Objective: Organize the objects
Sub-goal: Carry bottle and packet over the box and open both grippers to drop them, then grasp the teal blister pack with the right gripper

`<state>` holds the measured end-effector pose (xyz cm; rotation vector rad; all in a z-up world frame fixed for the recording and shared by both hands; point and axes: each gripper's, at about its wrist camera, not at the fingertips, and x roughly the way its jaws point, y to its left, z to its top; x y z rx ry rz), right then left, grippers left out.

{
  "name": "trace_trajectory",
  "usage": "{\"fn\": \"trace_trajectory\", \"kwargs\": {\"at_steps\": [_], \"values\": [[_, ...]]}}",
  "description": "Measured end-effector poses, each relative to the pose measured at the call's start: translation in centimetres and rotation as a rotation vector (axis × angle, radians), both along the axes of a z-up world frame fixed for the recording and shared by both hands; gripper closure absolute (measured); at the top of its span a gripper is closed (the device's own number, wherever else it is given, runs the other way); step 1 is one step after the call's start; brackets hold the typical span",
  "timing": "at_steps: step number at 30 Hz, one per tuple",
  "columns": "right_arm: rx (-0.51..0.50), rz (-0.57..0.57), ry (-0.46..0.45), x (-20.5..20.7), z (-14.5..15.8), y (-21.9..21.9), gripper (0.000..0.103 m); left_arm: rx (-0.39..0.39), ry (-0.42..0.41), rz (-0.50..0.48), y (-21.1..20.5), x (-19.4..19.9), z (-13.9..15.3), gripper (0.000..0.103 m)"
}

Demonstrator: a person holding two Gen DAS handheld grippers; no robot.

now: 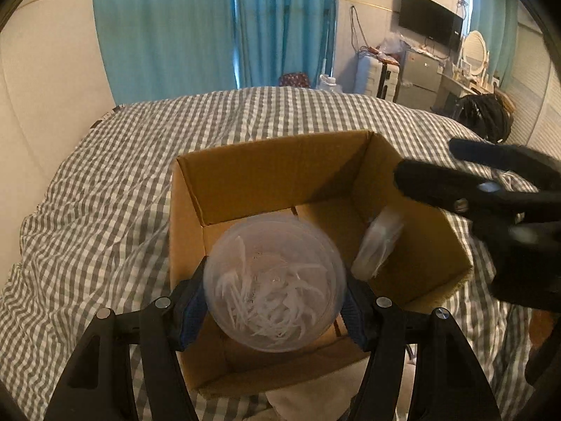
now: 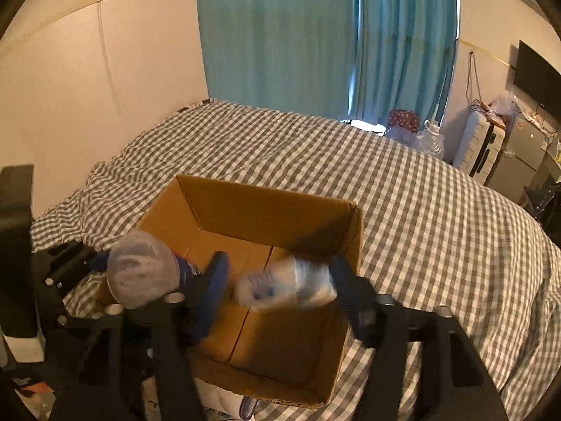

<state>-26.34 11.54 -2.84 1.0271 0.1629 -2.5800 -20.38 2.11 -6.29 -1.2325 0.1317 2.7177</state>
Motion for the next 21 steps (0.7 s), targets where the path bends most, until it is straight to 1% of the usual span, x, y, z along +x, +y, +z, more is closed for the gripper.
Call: {"fn": "trace_trajectory", "kwargs": {"at_steps": [1,2,3,5,7,12,14,17,21], "values": [[-0.002,-0.012,0.014,0.3,0.4,0.1,0.017,-0.007,0.012,0.004,0.1,0.3,0.5,0.024],[-0.007,-0.026,0.03,0.8,1.0,0.3,0.017,-0.014,0.025,0.009,0.1,0.6,1.0,0.013],[-0.009,-0.035,0.038,1.1,1.4,0.4,0.017,-0.018,0.043,0.016,0.0,1.1,1.4,0.007],[-0.004,-0.062,0.056,1.8,2.5,0.9,0.015,-0.016,0.072,0.024,-0.3,2.0,2.4,0.003],[-0.002,-0.095,0.083,2.9,3.8,1.3,0.01,-0.011,0.084,0.011,-0.5,3.2,3.4,0.001],[0.018,-0.137,0.114,5.7,6.7,2.4,0.006,-0.016,0.119,0.013,-1.5,6.1,5.7,0.0],[0.05,-0.152,0.111,7.5,7.6,2.7,0.005,-0.017,0.124,0.019,-1.9,7.1,6.6,0.0],[0.109,-0.178,0.125,10.2,8.8,2.8,0.004,-0.016,0.13,0.031,-2.7,8.8,7.5,0.0],[0.12,-0.202,0.106,13.5,9.5,3.1,0.002,-0.007,0.14,0.053,-3.8,11.1,7.7,0.0]]}}
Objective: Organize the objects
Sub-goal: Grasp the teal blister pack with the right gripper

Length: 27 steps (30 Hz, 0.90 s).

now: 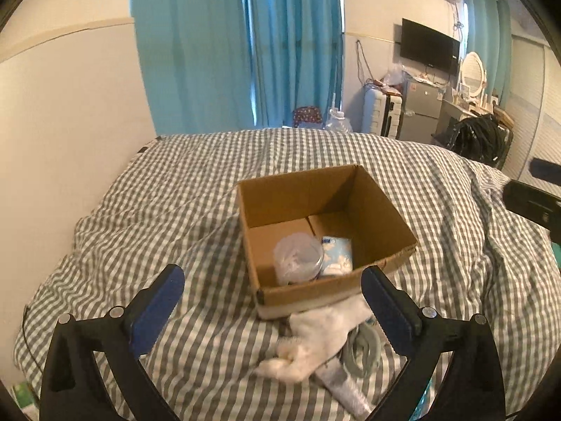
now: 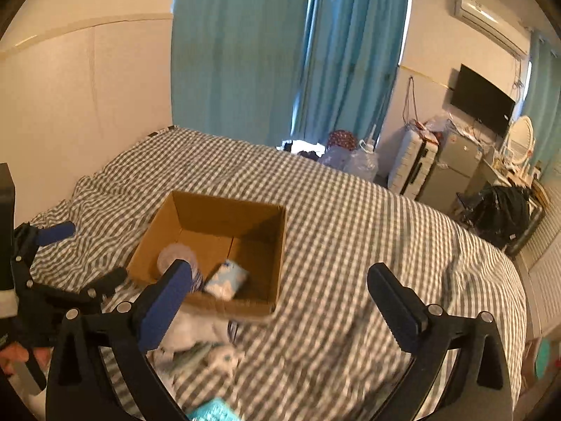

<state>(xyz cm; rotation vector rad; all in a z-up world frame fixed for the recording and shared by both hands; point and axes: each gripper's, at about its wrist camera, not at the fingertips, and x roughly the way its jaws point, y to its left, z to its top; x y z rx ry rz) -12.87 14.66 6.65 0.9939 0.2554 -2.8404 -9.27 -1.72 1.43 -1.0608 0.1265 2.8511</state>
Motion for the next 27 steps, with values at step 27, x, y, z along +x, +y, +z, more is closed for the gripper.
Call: {"fn": "trace_trajectory", "kwargs": {"at_steps": [27], "values": [[-0.08,-0.206,-0.344,8.8,-17.7,-0.1,0.001,-0.005,-0.105,-0.028,-0.2,5.5,-12.8,0.0]]}}
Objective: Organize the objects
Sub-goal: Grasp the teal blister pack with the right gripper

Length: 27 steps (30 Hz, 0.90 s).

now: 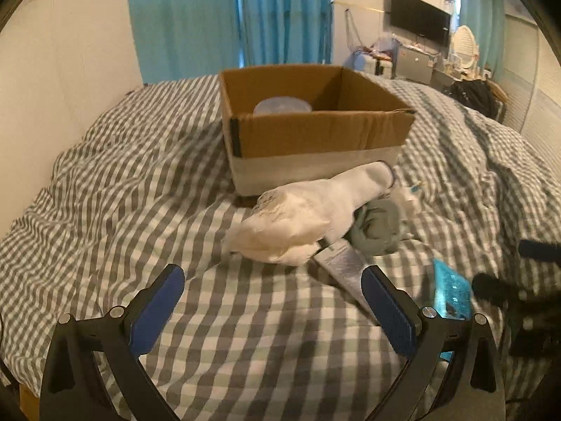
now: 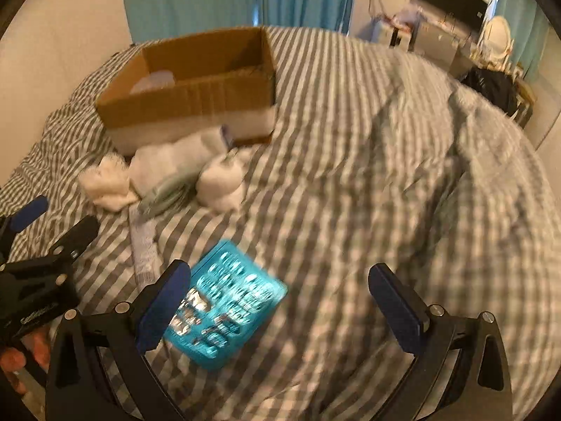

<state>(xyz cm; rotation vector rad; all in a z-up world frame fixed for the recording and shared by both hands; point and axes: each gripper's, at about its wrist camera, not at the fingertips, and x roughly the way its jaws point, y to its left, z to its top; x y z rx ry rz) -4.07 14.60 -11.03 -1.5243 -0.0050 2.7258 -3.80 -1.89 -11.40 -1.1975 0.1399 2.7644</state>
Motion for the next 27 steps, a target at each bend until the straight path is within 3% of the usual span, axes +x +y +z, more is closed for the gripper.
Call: {"fn": "trace_trajectory", "kwargs": {"at_steps": [5,9,13,20,23,25,27], "values": [[-0.021,0.024,-0.053,-0.1,-1.9,-1.5,0.001,0.03,0.002,0.024,-0.9,-0.3,-0.5,0.003],[-0.036,0.027,-0.1,-0.3,-3.5,-2.1,0.001,0.022,-0.012,0.0,-0.6,-0.7,-1.4,0.015],[-0.076,0.013,-0.143,-0.7,-4.9,-1.9,0.001,0.027,-0.05,-0.016,-0.4,-1.5,-2.5,0.021],[-0.158,0.031,-0.151,-0.4,-6.4,-1.1,0.005,0.055,-0.084,-0.043,-0.5,-1.8,-3.5,0.057],[-0.162,0.059,-0.133,0.3,-5.9,-1.1,0.022,0.073,-0.08,-0.046,-0.7,-1.5,-3.1,0.063],[-0.159,0.08,-0.122,0.6,-5.6,-1.2,0.042,0.082,-0.074,-0.042,-0.9,-1.5,-2.7,0.063],[-0.145,0.094,-0.105,1.0,-5.1,-1.2,0.055,0.082,-0.059,-0.036,-1.1,-1.3,-2.2,0.063]]}}
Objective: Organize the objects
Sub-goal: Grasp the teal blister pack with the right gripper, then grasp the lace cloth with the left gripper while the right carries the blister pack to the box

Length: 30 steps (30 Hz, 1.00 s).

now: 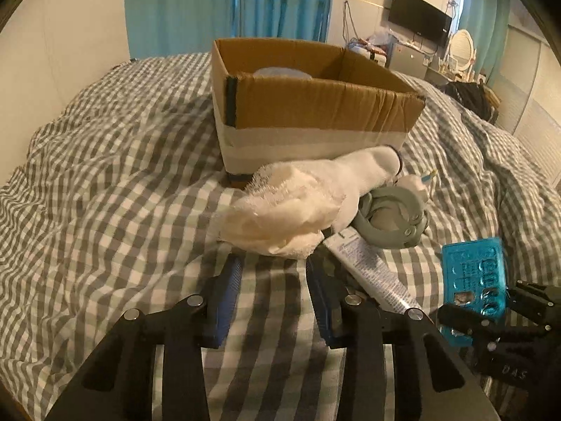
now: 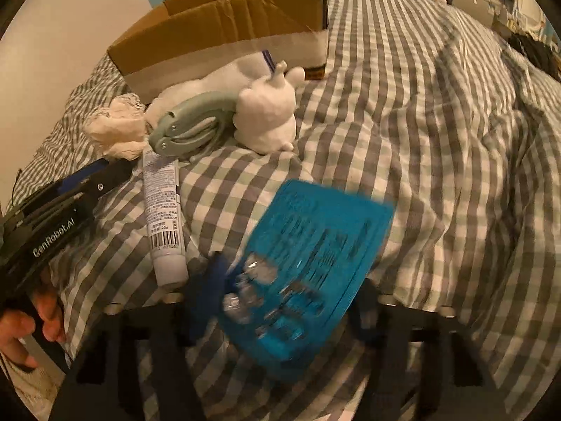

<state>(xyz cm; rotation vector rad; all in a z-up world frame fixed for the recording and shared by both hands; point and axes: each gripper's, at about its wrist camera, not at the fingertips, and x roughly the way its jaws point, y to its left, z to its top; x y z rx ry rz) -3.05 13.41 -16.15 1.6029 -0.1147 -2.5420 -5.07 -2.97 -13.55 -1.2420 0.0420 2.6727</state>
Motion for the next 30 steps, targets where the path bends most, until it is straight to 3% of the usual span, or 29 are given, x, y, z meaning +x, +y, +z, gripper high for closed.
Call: {"fn": "trace_trajectory", "kwargs": {"at_steps": [1,4,6,13,14,15,19,25,30], "values": [[0.005,0.005,0.008,0.1,0.2,0.1,0.066,0.0,0.008,0.001,-0.1,0.1,0.3,0.062],[0.007,0.017,0.039,0.5,1.0,0.7,0.083,-0.013,0.022,-0.002,0.1,0.0,0.7,0.053],[0.006,0.023,0.056,0.5,1.5,1.3,0.085,-0.031,0.031,-0.006,0.4,-0.3,0.8,0.046],[0.014,0.055,0.122,-0.2,3.0,2.6,0.094,-0.06,0.016,-0.019,1.7,-2.8,0.2,0.046],[0.012,0.062,0.129,-0.7,3.2,2.6,0.095,-0.068,0.015,-0.02,1.7,-3.0,0.1,0.052],[0.01,0.068,0.133,-0.9,3.1,2.7,0.095,-0.075,0.012,-0.021,1.8,-3.2,0.0,0.066],[-0.007,0.086,0.143,-1.5,3.2,2.5,0.095,-0.086,-0.005,-0.025,1.9,-3.4,-0.4,0.09],[-0.021,0.102,0.16,-1.3,3.6,2.6,0.095,-0.07,0.077,0.018,1.1,-1.9,2.0,0.094],[-0.008,0.133,0.212,-1.4,5.6,1.9,0.095,-0.05,0.128,0.036,0.5,-0.8,5.2,0.094]]}}
